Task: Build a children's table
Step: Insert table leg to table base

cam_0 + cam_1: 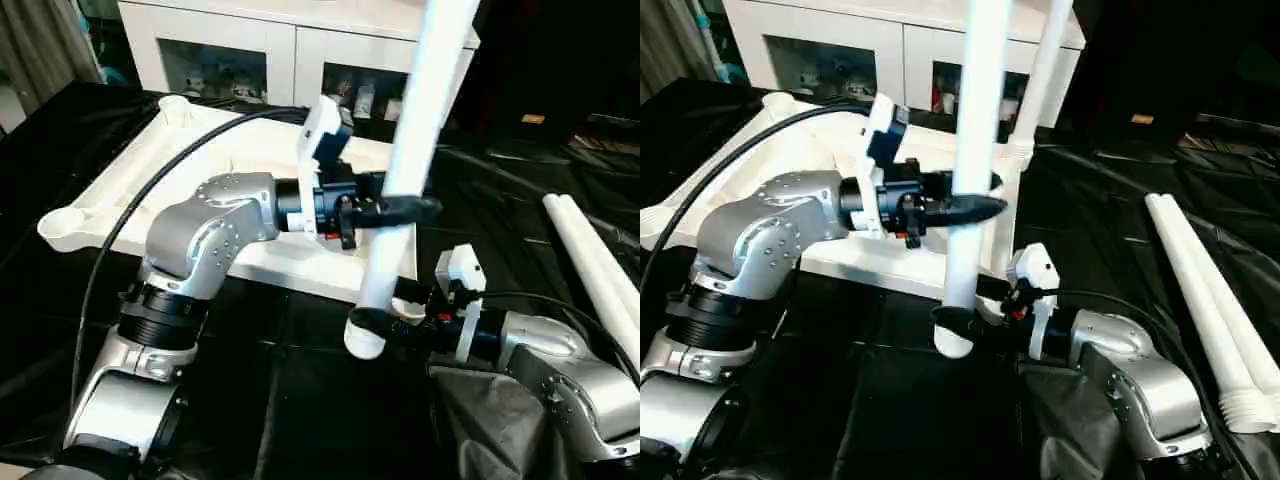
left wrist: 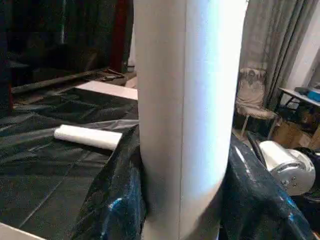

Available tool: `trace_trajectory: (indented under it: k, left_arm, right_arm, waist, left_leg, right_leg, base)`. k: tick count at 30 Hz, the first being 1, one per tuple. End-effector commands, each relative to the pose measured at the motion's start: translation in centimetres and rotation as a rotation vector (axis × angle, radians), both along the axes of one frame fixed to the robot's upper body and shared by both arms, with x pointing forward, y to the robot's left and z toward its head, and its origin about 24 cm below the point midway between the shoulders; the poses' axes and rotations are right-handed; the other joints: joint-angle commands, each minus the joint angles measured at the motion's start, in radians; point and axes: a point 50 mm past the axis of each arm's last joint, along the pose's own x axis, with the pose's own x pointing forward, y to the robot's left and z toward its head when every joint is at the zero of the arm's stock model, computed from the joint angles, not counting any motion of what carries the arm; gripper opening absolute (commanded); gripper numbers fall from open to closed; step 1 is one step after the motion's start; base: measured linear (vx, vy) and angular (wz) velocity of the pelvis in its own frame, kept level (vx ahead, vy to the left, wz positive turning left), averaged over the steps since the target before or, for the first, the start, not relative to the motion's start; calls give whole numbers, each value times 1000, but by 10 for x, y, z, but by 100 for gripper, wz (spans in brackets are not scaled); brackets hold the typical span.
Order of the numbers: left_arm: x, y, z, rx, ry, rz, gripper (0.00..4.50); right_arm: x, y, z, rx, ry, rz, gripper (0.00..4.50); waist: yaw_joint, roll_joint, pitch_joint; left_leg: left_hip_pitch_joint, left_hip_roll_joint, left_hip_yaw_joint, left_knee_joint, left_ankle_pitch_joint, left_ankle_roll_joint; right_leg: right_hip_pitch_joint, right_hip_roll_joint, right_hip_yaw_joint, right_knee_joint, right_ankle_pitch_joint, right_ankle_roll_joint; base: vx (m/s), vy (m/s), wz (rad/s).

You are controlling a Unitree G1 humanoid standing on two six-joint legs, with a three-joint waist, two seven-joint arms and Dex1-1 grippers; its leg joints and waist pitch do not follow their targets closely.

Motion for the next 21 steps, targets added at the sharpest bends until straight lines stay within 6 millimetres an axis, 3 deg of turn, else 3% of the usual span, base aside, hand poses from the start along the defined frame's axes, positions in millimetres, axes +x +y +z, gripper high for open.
trace_trajectory:
  k: [1, 4, 10, 21]
  left_arm:
    - [-5, -7, 13, -7, -58, -41, 170]
    - [-5, -6, 13, -10, -57, -44, 170]
    - [-4, -5, 13, -4, -62, -41, 170]
    - [-4, -5, 14, 1, -65, -49, 170]
  right_arm:
    - [3, 0, 2, -14, -3, 1, 327]
    - [3, 2, 1, -17, -1, 9, 327]
    - [0, 1, -3, -28, 13, 24, 255]
    - [-4, 2, -12, -70, 32, 45, 188]
  waist:
    - [4, -5, -95]
    - [4, -4, -95]
    - [6, 0, -96]
    - [9, 3, -94]
  left_leg:
    - [21, 50, -25, -70, -152, 15]
    - [22, 50, -25, -70, -152, 15]
    - [23, 50, -26, -69, -144, 18]
    - [24, 50, -26, -70, -160, 13]
  right_leg:
    - [48, -62, 30, -69, -158, -233]
    - [47, -62, 30, -69, -164, -232]
    - [47, -62, 29, -66, -151, -233]
    - [47, -61, 30, -68, -150, -237]
  base:
    - [0, 0, 0]
    - [0, 0, 0]
    - [0, 0, 0]
    - [0, 0, 0]
